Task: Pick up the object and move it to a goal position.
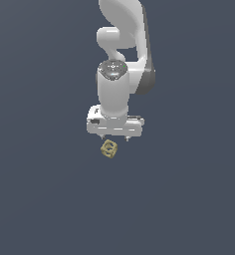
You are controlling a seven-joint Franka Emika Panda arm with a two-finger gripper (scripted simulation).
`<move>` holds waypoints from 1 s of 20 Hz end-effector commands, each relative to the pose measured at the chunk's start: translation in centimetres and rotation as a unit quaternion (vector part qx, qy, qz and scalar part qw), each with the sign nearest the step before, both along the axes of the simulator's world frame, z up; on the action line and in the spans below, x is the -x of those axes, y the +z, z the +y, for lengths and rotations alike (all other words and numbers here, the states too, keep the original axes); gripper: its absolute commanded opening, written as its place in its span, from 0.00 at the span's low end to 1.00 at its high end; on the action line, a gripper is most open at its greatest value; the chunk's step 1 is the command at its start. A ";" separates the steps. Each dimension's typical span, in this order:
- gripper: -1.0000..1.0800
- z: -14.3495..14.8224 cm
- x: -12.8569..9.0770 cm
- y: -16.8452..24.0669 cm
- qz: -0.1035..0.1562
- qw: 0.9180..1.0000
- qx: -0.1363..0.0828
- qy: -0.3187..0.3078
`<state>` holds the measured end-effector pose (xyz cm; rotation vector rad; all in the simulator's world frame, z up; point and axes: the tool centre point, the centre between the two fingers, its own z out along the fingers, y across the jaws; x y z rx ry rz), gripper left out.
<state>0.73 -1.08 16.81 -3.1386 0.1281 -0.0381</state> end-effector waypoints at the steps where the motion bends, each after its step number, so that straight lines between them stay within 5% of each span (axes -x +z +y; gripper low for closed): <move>1: 0.96 -0.4 0.3 -1.1 0.002 1.000 -0.001 -0.026; 11: 0.96 -2.2 1.7 -6.1 0.010 0.989 -0.004 -0.149; 20: 0.96 -3.0 2.3 -7.8 0.012 0.981 -0.003 -0.193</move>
